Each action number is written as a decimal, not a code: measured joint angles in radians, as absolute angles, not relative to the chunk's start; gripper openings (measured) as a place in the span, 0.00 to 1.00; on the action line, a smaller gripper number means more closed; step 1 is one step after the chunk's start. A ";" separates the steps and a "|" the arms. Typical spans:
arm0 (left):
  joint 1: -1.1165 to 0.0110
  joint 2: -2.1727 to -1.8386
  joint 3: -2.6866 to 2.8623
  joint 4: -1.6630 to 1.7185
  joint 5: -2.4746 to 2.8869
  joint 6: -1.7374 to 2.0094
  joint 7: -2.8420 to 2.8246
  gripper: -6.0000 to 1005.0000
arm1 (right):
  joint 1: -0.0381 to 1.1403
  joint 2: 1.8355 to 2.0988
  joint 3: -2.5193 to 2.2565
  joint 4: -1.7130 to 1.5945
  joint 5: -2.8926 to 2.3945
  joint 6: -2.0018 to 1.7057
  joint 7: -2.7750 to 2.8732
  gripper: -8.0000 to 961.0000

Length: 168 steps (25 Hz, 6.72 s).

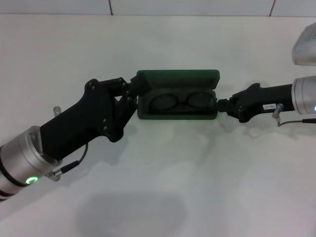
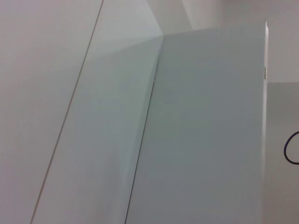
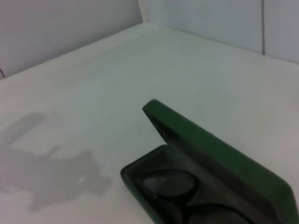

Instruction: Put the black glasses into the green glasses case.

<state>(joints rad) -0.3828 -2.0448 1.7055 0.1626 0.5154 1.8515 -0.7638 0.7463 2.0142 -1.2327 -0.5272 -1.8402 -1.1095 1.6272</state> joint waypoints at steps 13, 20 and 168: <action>-0.384 -2.048 1.707 0.163 0.515 1.850 -0.764 0.04 | 0.757 2.021 -1.257 -0.517 -1.841 -1.088 1.626 0.04; -0.383 -2.049 1.707 0.163 0.516 1.850 -0.764 0.04 | 0.762 2.022 -1.259 -0.501 -1.841 -1.073 1.626 0.04; -0.881 -1.973 1.629 0.338 1.361 1.137 -1.360 0.23 | 0.303 1.985 -0.664 -0.644 -1.683 -1.621 1.445 0.45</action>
<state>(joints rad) -0.8810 -1.9726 1.6290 0.3381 1.3615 1.1372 -1.3604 0.3029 1.9850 -0.6642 -0.6442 -1.6833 -1.6208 1.4450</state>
